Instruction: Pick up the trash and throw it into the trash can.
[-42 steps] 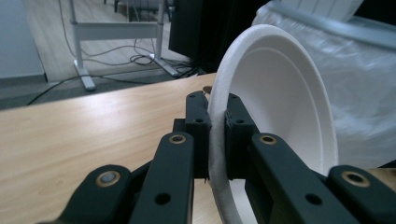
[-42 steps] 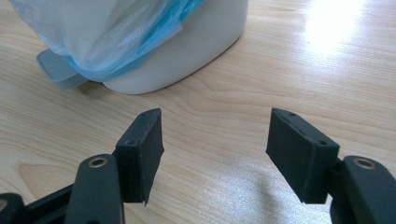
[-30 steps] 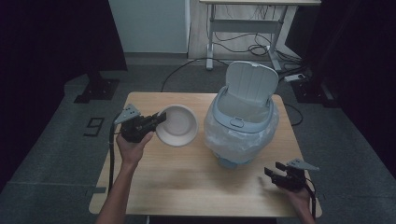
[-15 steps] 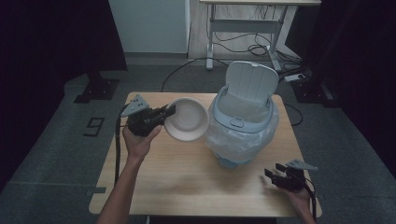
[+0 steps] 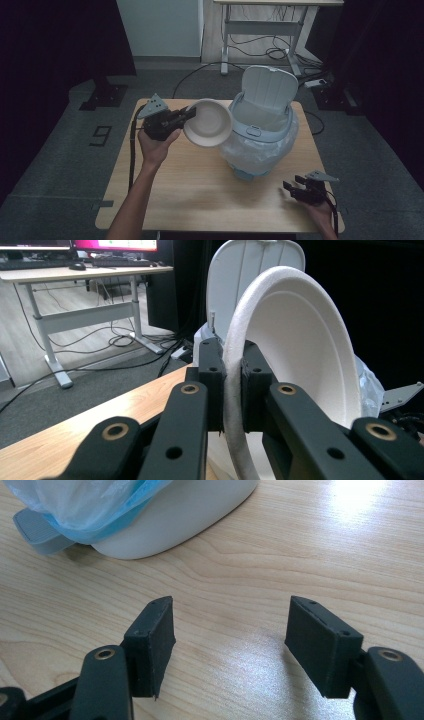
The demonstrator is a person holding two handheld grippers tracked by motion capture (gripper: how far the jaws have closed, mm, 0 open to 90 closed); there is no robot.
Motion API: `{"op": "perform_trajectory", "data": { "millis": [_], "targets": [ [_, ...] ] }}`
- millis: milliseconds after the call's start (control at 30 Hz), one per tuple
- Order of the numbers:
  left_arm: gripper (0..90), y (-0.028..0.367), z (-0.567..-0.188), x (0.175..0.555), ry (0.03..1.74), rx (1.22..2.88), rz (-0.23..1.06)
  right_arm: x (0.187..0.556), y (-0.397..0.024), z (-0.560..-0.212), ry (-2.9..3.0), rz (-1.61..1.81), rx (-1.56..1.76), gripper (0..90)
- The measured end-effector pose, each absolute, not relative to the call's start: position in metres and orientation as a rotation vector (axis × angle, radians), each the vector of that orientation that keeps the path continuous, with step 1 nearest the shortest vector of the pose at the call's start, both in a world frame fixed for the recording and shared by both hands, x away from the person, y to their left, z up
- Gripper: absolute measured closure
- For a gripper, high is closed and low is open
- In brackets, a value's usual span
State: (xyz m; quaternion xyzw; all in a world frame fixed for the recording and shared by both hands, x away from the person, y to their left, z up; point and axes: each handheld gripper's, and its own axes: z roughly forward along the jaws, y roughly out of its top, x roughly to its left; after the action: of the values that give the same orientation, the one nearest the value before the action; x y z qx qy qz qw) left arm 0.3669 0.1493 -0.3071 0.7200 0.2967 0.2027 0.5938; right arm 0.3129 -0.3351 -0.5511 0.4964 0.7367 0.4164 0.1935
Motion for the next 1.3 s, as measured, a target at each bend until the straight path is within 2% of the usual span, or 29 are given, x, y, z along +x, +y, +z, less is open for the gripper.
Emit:
{"op": "perform_trajectory", "data": {
  "millis": [867, 1300],
  "targets": [
    [82.8, 0.139, -0.294, 0.379, 0.671, 1.652, 0.422, 0.314, -0.333, -0.552, 2.079, 1.134, 1.404, 35.6],
    [82.8, 0.121, -0.285, 0.39, 0.647, 1.655, 0.402, 0.315, -0.334, -0.552, 2.081, 1.134, 1.41, 35.6]
  ]
}}
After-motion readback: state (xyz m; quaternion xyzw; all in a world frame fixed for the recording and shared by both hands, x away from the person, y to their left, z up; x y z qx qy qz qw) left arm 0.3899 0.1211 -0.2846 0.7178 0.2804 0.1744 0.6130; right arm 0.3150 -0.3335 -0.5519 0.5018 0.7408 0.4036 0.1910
